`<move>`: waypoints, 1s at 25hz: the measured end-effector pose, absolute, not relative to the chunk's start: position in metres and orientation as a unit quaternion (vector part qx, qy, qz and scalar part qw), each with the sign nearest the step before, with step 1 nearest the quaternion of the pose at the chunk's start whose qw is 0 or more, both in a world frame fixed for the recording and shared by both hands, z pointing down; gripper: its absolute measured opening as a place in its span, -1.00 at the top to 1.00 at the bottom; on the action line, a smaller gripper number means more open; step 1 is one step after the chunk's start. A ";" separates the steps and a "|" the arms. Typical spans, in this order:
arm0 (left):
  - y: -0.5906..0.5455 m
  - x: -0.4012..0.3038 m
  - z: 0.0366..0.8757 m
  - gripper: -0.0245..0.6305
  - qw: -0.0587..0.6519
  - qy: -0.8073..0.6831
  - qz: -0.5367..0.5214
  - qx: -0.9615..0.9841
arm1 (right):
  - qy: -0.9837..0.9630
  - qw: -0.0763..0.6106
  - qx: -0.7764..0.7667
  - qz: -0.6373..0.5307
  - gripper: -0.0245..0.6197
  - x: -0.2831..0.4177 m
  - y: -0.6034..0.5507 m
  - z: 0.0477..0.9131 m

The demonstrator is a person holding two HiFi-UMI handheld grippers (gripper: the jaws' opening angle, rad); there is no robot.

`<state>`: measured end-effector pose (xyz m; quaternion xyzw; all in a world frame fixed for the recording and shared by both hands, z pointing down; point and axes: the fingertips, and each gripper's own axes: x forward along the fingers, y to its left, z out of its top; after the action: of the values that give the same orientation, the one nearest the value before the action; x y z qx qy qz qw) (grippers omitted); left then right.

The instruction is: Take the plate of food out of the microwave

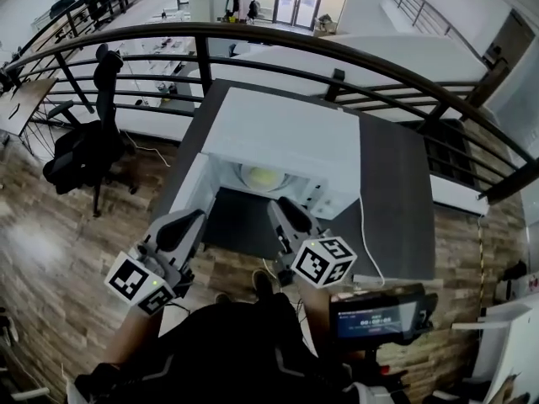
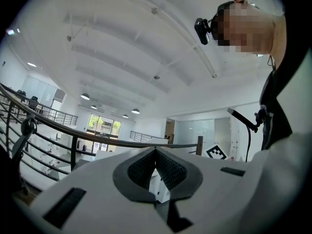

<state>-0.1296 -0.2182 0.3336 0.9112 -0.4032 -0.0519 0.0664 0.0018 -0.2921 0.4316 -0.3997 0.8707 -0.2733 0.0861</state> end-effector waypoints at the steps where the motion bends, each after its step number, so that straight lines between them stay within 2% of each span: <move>1: -0.221 -0.129 0.337 0.92 0.071 -0.408 -0.049 0.909 | 0.868 0.086 -0.396 -0.286 0.58 0.003 -0.296 0.440; 6: -0.251 -0.126 0.350 0.92 0.071 -0.428 -0.034 0.901 | 0.862 0.067 -0.387 -0.319 0.43 0.007 -0.337 0.498; 10: -0.279 -0.123 0.355 0.92 0.072 -0.438 -0.029 0.896 | 0.828 0.100 -0.385 -0.394 0.23 0.014 -0.368 0.537; 14: -0.270 -0.126 0.350 0.92 0.070 -0.447 -0.027 0.891 | 0.778 0.131 -0.379 -0.484 0.16 0.012 -0.360 0.574; 18: -0.257 -0.129 0.347 0.92 0.074 -0.459 -0.016 0.885 | 0.722 0.156 -0.365 -0.567 -0.11 0.007 -0.351 0.608; 25: -0.264 -0.123 0.344 0.92 0.087 -0.484 -0.023 0.870 | 0.650 0.170 -0.378 -0.637 -0.11 0.012 -0.368 0.666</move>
<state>-0.1232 -0.2641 0.3435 0.8703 -0.4843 -0.0232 0.0868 0.0116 -0.3685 0.6657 -0.3784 0.6501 -0.6368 0.1696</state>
